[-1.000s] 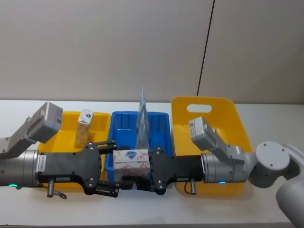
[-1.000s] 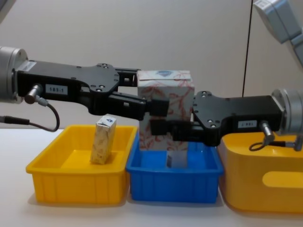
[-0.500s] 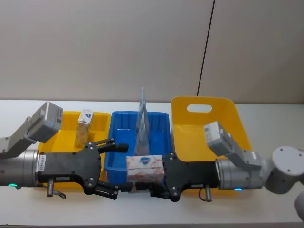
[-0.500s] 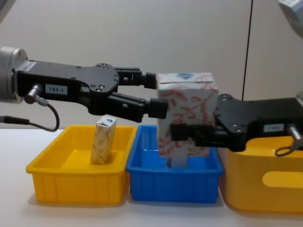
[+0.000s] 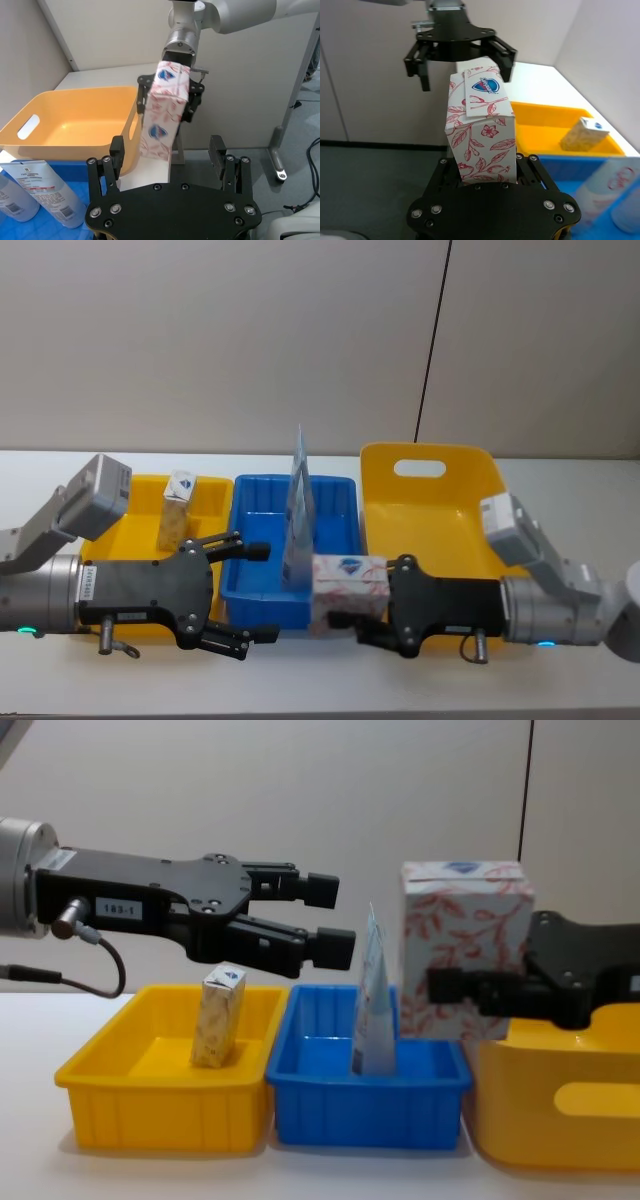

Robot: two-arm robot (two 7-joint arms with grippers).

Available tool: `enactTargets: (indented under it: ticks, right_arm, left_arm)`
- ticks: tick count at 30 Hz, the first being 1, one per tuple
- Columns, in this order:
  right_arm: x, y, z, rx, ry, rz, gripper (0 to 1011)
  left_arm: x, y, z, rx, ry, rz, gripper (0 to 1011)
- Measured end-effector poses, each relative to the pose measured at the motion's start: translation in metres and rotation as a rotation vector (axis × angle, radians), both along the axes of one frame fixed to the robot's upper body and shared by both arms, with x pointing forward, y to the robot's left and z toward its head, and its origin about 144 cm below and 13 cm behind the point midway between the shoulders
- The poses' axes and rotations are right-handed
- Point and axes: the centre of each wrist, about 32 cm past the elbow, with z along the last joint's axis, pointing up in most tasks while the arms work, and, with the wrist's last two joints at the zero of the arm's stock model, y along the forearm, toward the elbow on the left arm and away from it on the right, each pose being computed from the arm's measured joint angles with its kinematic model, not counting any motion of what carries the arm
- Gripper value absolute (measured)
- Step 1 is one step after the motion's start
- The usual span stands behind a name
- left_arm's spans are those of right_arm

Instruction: Bimanual collaborative sorting of washing and personal care products

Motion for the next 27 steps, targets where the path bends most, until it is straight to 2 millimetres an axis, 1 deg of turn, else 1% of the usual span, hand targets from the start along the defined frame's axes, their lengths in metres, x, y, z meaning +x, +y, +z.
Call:
enactTargets:
  ticks: [7, 12, 27]
  right_arm:
    - [-0.006, -0.011, 0.001, 0.014, 0.006, -0.071, 362]
    - [-0.012, -0.020, 0.001, 0.031, 0.018, -0.158, 363]
    - [-0.019, -0.037, 0.000, 0.078, 0.048, -0.382, 362]
  left_arm:
    - [0.000, 0.000, 0.000, 0.000, 0.000, 0.000, 1001]
    - [0.000, 0.000, 0.000, 0.000, 0.000, 0.001, 1001]
    - [0.000, 0.000, 0.000, 0.000, 0.000, 0.000, 1001]
